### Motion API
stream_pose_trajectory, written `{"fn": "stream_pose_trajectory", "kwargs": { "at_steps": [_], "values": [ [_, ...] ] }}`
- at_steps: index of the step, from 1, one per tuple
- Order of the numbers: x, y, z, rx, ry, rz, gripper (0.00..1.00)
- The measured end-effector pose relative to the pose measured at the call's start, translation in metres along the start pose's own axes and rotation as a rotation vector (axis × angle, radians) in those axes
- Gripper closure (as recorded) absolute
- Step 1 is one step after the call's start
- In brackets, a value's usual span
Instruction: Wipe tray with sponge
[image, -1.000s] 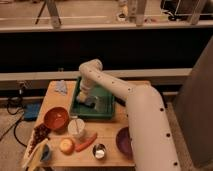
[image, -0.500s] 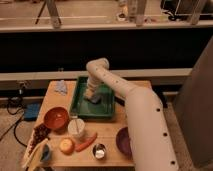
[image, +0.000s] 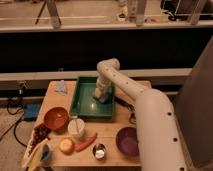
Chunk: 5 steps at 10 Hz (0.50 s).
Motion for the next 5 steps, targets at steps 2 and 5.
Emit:
{"fn": "stream_pose_trajectory", "kwargs": {
  "at_steps": [2, 5],
  "values": [
    [0.009, 0.016, -0.001, -0.003, -0.002, -0.015, 1.00],
    [0.043, 0.045, -0.006, -0.003, 0.010, -0.031, 1.00]
  ]
}}
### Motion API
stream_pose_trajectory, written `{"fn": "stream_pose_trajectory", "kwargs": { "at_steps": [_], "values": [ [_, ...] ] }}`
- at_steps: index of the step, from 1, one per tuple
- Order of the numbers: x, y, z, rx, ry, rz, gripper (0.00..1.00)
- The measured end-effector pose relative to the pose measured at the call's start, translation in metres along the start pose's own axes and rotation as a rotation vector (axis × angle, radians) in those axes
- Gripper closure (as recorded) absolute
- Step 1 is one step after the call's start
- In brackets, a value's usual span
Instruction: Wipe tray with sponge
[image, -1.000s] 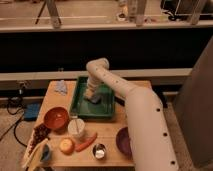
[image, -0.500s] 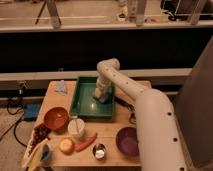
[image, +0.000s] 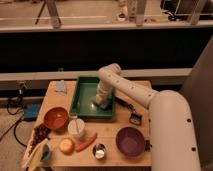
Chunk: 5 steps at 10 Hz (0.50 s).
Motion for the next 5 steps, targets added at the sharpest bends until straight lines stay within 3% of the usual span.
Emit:
{"fn": "stream_pose_trajectory", "kwargs": {
  "at_steps": [3, 5],
  "values": [
    [0.017, 0.027, -0.007, -0.006, -0.002, -0.035, 1.00],
    [0.006, 0.040, -0.009, -0.014, -0.012, -0.074, 1.00]
  ]
}}
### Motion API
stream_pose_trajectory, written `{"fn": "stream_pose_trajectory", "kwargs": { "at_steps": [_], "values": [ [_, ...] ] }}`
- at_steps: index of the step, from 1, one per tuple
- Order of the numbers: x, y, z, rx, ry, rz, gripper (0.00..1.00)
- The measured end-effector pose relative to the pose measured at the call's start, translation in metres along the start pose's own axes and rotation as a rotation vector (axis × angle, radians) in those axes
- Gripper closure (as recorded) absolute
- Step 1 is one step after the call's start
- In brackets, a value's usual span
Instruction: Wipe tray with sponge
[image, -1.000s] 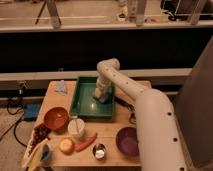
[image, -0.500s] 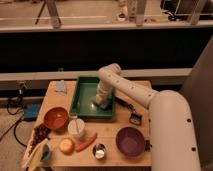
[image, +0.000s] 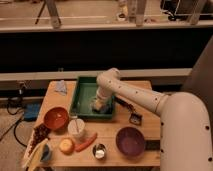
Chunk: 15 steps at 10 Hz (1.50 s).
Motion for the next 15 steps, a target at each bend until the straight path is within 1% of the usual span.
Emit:
{"fn": "stream_pose_trajectory", "kwargs": {
  "at_steps": [2, 3, 6, 8, 10, 13, 15],
  "values": [
    [-0.025, 0.023, 0.004, -0.022, -0.008, -0.073, 1.00],
    [-0.037, 0.038, 0.008, -0.039, -0.007, -0.115, 1.00],
    [-0.064, 0.064, 0.017, -0.072, -0.009, -0.191, 1.00],
    [-0.073, 0.060, 0.019, -0.070, -0.003, -0.206, 1.00],
    [-0.084, 0.047, 0.020, -0.058, 0.001, -0.202, 1.00],
    [-0.113, 0.024, 0.028, -0.044, -0.001, -0.200, 1.00],
    [-0.130, 0.005, 0.034, -0.038, -0.004, -0.184, 1.00]
  ]
}}
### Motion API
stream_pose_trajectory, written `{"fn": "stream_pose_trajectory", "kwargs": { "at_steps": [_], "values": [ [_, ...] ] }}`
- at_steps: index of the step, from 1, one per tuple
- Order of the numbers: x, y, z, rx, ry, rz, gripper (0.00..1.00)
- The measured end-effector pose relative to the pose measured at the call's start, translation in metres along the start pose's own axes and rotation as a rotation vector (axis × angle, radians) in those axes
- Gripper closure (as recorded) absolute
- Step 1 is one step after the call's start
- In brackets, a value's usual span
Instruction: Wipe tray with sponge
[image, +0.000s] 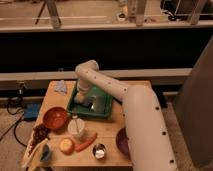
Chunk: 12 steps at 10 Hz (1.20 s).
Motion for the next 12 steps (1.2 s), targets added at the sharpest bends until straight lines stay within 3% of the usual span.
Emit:
{"fn": "stream_pose_trajectory", "kwargs": {
  "at_steps": [5, 12],
  "values": [
    [0.004, -0.037, 0.001, 0.018, -0.007, 0.062, 1.00],
    [0.087, -0.070, -0.012, 0.040, 0.005, 0.197, 1.00]
  ]
}}
